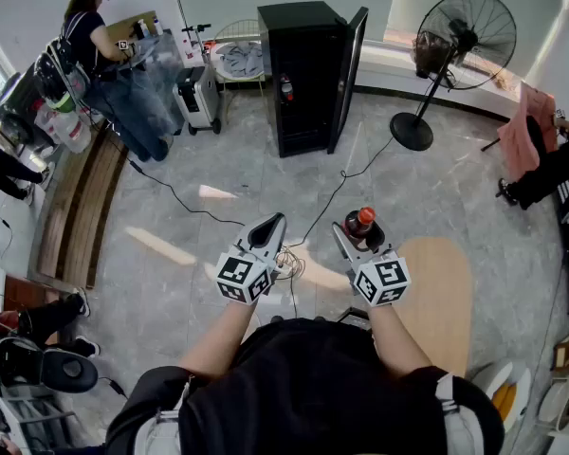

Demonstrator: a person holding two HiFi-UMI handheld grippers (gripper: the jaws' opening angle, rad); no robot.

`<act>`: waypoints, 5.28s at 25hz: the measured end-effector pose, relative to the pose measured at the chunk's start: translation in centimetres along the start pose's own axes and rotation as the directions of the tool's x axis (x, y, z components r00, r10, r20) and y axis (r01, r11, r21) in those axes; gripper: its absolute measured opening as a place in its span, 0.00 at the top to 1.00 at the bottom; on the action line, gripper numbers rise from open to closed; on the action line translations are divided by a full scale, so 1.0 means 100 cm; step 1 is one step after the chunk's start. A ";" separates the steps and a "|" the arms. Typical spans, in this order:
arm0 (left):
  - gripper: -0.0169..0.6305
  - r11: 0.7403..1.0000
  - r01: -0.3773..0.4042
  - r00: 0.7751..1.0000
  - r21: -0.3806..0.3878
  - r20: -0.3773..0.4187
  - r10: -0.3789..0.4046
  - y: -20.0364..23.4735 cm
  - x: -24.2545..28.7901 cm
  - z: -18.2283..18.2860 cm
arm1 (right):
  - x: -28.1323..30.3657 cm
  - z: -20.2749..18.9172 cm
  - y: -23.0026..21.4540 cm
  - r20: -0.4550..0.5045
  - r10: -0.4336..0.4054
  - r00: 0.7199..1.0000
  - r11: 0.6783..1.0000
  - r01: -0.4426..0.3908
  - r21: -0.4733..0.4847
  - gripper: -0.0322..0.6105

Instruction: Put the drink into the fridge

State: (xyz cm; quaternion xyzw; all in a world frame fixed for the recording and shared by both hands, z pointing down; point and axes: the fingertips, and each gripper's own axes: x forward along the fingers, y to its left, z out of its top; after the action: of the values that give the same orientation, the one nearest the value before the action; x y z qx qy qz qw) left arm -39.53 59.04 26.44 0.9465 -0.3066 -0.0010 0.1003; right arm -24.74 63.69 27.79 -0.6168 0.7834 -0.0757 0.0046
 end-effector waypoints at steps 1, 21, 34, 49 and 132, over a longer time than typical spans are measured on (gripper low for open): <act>0.93 1.000 0.000 1.000 -0.004 -0.002 0.000 0.000 -0.001 -0.001 | -0.001 -0.001 0.001 0.000 0.000 1.000 1.000 0.000 0.003 0.47; 0.93 0.997 0.059 0.998 -0.053 -0.006 -0.060 -0.062 -0.006 -0.027 | -0.064 -0.021 -0.028 0.012 -0.007 1.000 0.994 0.006 0.113 0.47; 0.93 0.998 0.057 0.998 -0.003 0.009 -0.057 -0.108 0.004 -0.031 | -0.097 -0.030 -0.054 0.044 0.050 0.998 0.993 -0.054 0.107 0.47; 0.93 0.997 0.060 0.998 -0.051 0.004 -0.060 -0.099 0.054 -0.045 | -0.090 -0.034 -0.106 0.025 0.016 1.000 0.994 -0.019 0.108 0.47; 0.94 0.777 -0.626 0.778 -0.068 0.021 0.628 0.478 0.717 -0.032 | 0.766 -0.027 -0.516 -0.095 0.351 0.932 0.935 -0.355 -0.024 0.47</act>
State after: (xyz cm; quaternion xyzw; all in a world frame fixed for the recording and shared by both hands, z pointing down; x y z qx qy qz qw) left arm -8.83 -19.82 42.94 0.7872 -0.6058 0.0035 0.1151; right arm 6.47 -21.80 43.44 -0.4621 0.8823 -0.0850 -0.0292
